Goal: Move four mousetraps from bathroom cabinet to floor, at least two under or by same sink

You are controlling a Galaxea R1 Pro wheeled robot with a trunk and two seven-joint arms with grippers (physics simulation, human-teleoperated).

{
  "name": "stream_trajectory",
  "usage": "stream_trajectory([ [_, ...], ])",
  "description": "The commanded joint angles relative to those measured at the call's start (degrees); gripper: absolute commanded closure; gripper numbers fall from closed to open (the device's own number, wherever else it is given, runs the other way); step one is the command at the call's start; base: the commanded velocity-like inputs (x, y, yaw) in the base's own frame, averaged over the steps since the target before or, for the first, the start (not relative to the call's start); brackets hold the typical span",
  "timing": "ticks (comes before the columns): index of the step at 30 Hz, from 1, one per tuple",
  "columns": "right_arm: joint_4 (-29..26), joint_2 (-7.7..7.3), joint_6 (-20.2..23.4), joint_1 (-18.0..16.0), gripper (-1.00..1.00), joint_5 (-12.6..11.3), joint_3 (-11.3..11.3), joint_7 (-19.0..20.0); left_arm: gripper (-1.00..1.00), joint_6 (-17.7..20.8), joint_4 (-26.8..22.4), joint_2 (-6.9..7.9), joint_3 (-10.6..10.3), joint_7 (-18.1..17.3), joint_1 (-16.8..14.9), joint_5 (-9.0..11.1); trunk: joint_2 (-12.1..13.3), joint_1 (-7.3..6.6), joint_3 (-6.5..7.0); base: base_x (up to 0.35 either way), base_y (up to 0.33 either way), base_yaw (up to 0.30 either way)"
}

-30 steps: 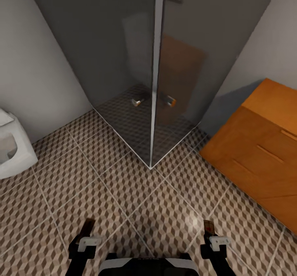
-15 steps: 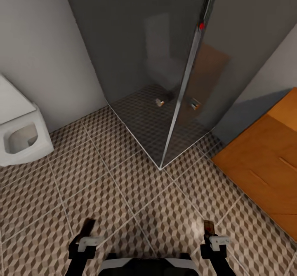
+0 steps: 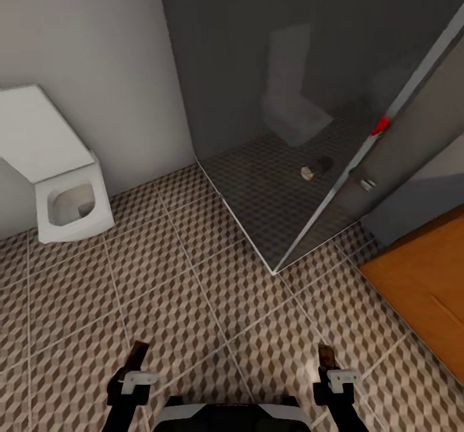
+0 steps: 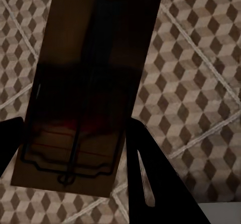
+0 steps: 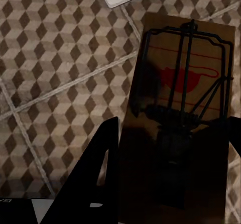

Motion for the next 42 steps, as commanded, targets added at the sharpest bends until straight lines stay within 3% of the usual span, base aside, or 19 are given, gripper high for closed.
stream_trajectory([
  [1,0.0,-0.04,-0.2,0.0,1.00,-0.6,0.5,0.1,1.00,-0.1,0.1,-0.04,-0.4,0.4,-0.1,-0.3,-0.1,0.05,-0.06,0.174,0.108,0.243],
  [42,0.0,-0.04,-0.2,0.0,1.00,-0.6,0.5,0.1,1.00,-0.1,0.1,-0.04,-0.4,0.4,-0.1,-0.3,-0.1,0.05,-0.06,0.157,0.084,0.243],
])
